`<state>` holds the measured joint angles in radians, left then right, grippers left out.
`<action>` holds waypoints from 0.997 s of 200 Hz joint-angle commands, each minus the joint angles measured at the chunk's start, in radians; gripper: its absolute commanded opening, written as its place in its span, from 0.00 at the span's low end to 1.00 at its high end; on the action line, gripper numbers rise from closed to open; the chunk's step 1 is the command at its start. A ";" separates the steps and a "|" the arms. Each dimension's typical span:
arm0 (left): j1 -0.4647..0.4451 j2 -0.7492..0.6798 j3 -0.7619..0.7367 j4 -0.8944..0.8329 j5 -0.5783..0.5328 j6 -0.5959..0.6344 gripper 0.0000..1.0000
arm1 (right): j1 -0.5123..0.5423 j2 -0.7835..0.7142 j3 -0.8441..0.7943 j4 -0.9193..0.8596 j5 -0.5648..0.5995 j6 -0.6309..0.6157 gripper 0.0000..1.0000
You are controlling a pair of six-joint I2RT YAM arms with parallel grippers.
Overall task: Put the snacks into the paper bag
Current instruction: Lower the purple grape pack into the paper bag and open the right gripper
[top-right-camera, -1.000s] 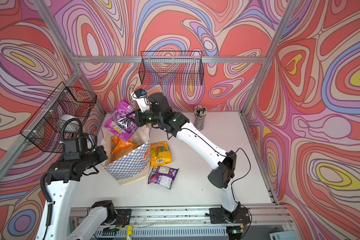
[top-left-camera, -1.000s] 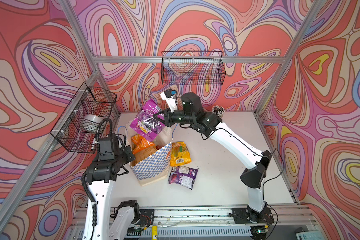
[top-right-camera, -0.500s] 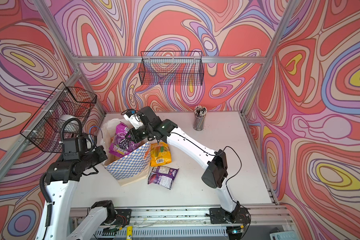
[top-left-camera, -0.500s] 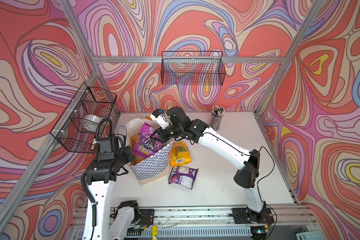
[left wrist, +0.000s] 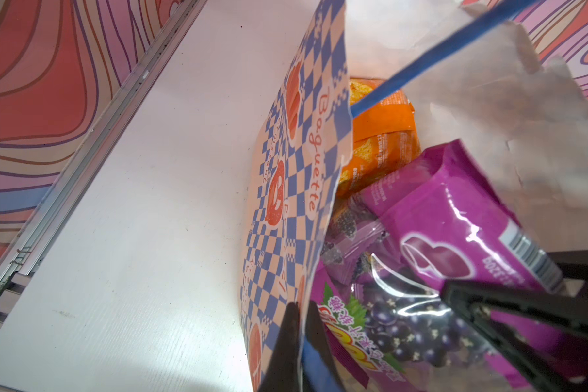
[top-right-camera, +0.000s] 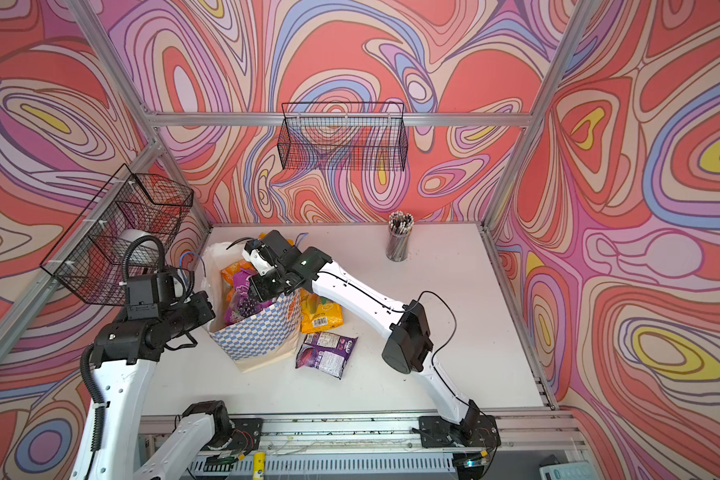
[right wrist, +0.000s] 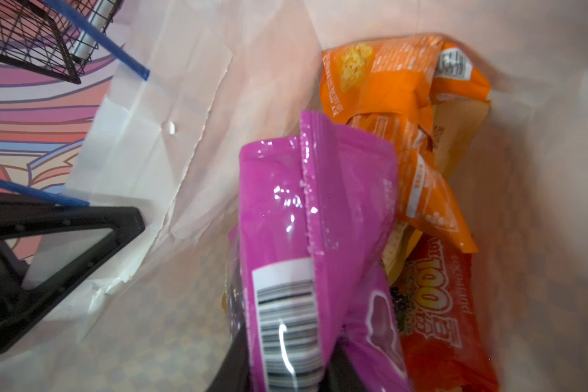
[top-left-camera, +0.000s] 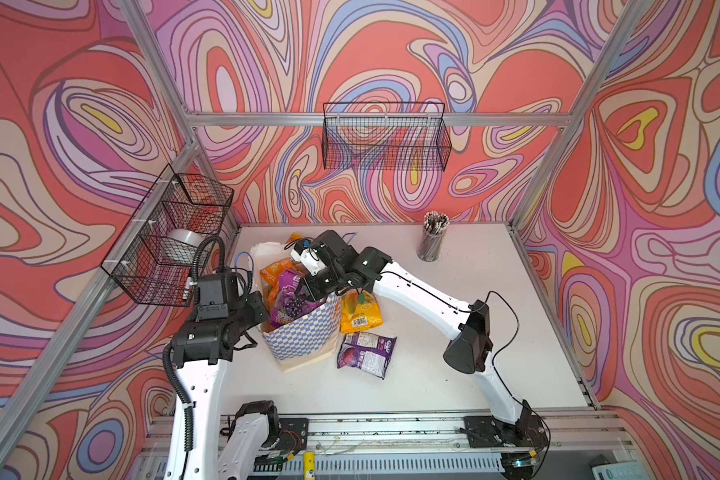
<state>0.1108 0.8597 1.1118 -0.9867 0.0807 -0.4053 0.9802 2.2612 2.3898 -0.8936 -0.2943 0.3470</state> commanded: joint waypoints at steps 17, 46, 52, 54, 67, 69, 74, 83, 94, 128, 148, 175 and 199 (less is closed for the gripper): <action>-0.004 -0.002 0.018 -0.011 -0.010 -0.014 0.00 | 0.021 -0.063 0.009 0.007 0.158 0.011 0.52; -0.003 -0.004 0.016 -0.011 -0.021 -0.017 0.00 | 0.051 -0.134 0.026 0.038 0.150 -0.049 0.61; -0.003 -0.004 0.016 -0.010 -0.019 -0.016 0.00 | 0.052 -0.152 0.022 0.053 0.134 -0.049 0.61; -0.003 -0.004 0.016 -0.009 -0.018 -0.018 0.00 | 0.052 -0.158 0.019 0.059 0.128 -0.047 0.60; -0.004 -0.002 0.014 -0.007 -0.012 -0.018 0.00 | 0.052 -0.199 -0.013 0.100 0.120 -0.045 0.52; -0.004 -0.002 0.015 -0.007 -0.012 -0.019 0.00 | 0.052 -0.202 -0.019 0.104 0.122 -0.044 0.51; -0.003 -0.002 0.014 -0.007 -0.012 -0.019 0.00 | 0.051 -0.215 -0.033 0.120 0.135 -0.040 0.51; -0.003 -0.003 0.015 -0.006 -0.012 -0.021 0.00 | 0.051 -0.222 -0.038 0.124 0.174 -0.042 0.49; -0.003 -0.005 0.013 -0.005 -0.010 -0.023 0.00 | 0.051 -0.208 -0.019 0.108 0.224 -0.051 0.42; -0.003 -0.008 0.016 -0.013 -0.015 -0.016 0.00 | 0.052 -0.121 0.054 0.070 0.177 -0.022 0.25; -0.003 -0.008 0.018 -0.015 -0.017 -0.016 0.00 | 0.051 -0.077 0.051 0.062 0.111 0.004 0.19; -0.003 -0.008 0.022 -0.014 -0.017 -0.018 0.00 | 0.052 -0.038 0.016 0.057 0.031 0.032 0.18; -0.004 -0.004 0.026 -0.013 -0.010 -0.019 0.00 | 0.054 0.006 0.028 0.024 -0.001 0.037 0.19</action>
<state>0.1112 0.8593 1.1118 -0.9878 0.0696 -0.4164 1.0290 2.2356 2.4149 -0.8303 -0.2283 0.3630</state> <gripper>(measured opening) 0.053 0.184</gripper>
